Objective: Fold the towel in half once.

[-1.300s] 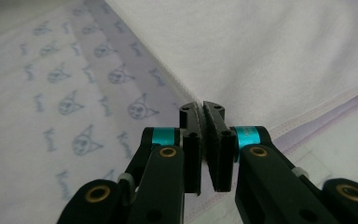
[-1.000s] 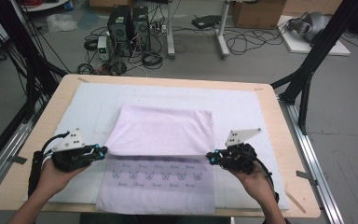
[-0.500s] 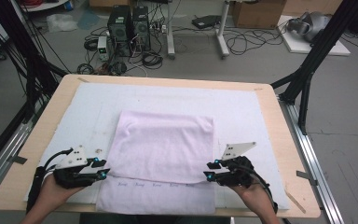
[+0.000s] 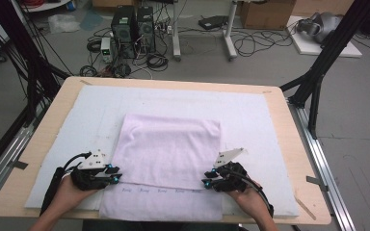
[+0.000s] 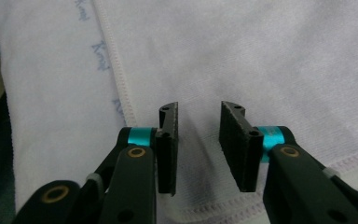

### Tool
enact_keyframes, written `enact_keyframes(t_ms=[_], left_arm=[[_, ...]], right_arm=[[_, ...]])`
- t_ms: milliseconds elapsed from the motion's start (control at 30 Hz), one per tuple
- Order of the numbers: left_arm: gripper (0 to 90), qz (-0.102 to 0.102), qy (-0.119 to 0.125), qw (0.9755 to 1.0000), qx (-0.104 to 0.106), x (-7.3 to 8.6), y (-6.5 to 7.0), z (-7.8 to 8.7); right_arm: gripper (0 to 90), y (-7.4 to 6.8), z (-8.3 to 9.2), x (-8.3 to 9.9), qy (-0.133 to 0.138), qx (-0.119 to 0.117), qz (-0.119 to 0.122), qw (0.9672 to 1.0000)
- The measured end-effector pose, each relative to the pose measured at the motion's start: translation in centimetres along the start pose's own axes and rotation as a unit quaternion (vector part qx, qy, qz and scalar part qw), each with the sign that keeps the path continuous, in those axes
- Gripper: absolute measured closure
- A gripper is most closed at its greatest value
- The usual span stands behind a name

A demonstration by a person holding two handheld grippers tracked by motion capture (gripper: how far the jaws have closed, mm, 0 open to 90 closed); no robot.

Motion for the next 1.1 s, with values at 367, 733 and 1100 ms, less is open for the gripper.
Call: enact_keyframes(t_ms=[367,733,1100], left_arm=[[87.5,-0.010,-0.001,0.9999,-0.003,-0.2,0.2,0.0],[87.7,0.004,0.030,0.9995,0.008,-2.3,0.1,2.1],[87.9,-0.009,0.073,0.9972,0.009,-4.2,1.8,6.6]], right_arm=[[86.9,0.3,-0.1,-0.2,-0.008,-0.009,-0.002,0.9999],[87.1,1.0,1.7,-1.8,0.025,-0.010,-0.007,0.9996],[87.3,0.3,5.8,-5.3,0.066,0.013,0.029,0.9973]])
Point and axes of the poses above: each handheld gripper's, and its own axes: z roughly backward along the jaws, x roughly out of its underside, y roughly to its right, the point moved 9 cm from there along -z, roughly forward along the jaws, and after that the axes turned 15 degrees about z, right-handed, at the moved point
